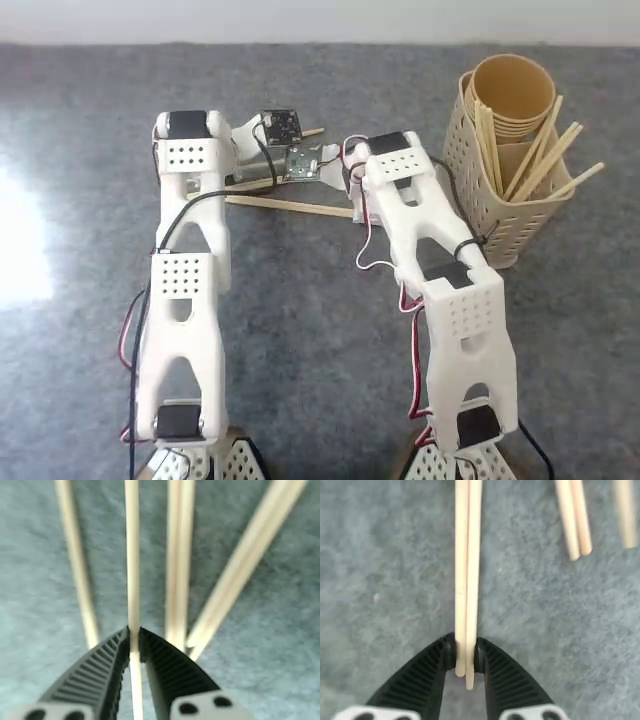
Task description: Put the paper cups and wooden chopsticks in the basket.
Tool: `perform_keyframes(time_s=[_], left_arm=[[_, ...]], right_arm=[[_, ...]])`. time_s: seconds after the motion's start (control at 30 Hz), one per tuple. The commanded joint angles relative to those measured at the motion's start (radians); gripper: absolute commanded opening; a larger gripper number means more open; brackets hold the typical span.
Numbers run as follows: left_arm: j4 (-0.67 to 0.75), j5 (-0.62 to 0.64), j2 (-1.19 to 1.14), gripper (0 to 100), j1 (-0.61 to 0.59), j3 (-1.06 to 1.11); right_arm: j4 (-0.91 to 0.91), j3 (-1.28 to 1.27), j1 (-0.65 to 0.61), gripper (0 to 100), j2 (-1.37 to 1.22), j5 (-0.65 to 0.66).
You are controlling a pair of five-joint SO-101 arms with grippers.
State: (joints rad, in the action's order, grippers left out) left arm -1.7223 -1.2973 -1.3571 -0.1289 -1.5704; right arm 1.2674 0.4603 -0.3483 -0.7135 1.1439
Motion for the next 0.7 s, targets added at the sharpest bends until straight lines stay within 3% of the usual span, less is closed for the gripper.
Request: perform_keyframes(time_s=[0.0,0.23,0.47,0.67], left_arm=[[-0.034,0.046,0.044,1,0.026,-0.113],[-0.035,0.097,0.247,1,0.029,-0.041],[-0.035,0.106,0.488,1,0.028,0.17],[-0.034,0.216,0.744,1,0.049,0.315]], right_arm=[[0.048,0.028,0.024,0.8,0.133,0.002],[0.148,0.028,0.025,0.8,0.266,0.0],[0.246,0.028,0.027,0.8,0.41,0.0],[0.343,0.028,0.073,0.8,0.524,-0.041]])
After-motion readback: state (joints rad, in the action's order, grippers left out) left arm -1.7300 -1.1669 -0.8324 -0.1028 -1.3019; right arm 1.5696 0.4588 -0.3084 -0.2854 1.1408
